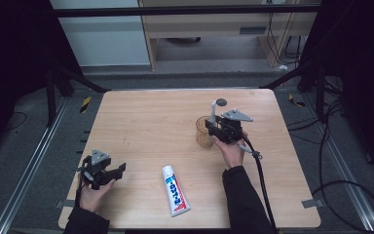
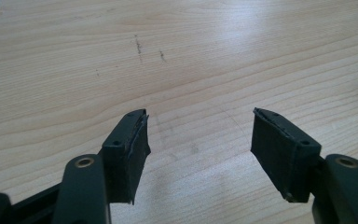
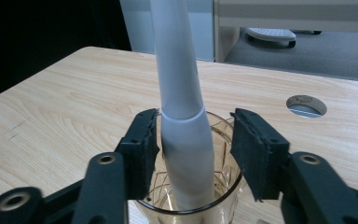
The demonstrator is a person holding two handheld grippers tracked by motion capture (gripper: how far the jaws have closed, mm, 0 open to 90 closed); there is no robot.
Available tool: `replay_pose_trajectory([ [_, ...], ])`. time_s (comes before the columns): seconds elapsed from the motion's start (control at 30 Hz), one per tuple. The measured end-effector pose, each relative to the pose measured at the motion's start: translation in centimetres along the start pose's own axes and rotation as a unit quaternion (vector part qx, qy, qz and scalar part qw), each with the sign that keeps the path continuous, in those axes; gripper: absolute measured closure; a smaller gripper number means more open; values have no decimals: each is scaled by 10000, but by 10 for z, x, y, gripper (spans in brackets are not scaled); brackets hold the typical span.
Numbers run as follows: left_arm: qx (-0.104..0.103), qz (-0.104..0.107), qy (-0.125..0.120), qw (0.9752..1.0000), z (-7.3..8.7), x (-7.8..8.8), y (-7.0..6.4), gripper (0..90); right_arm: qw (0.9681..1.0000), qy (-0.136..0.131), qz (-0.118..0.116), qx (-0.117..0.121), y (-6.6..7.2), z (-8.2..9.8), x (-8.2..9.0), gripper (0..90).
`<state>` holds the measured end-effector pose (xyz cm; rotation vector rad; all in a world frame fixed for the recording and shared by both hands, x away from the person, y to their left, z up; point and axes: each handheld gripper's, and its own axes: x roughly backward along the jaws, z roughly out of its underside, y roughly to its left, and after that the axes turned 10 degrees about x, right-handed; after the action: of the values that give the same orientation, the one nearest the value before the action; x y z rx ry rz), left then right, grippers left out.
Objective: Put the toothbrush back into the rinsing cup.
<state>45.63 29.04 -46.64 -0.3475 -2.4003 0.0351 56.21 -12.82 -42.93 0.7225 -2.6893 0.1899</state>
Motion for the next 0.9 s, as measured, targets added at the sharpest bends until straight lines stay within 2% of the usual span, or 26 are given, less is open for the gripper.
replay_pose_trajectory([
  [0.13,16,12,-14,10000,0,1,0,365,10000,-20,12,-2,0,-2,2,414],
  [0.2,25,14,-13,10000,0,1,0,380,10000,65,13,-38,1,-4,3,334],
  [0.33,59,28,-33,10000,0,1,0,399,9999,132,34,40,1,-6,6,296],
  [0.57,113,139,-142,9997,0,4,-1,481,9997,220,21,121,2,-10,20,257],
  [0.7,119,251,-146,9995,1,5,-3,536,9996,253,42,135,0,-13,33,244],
  [0.9,37,339,-138,9993,1,7,-8,605,9991,384,73,186,-4,-12,54,239],
])
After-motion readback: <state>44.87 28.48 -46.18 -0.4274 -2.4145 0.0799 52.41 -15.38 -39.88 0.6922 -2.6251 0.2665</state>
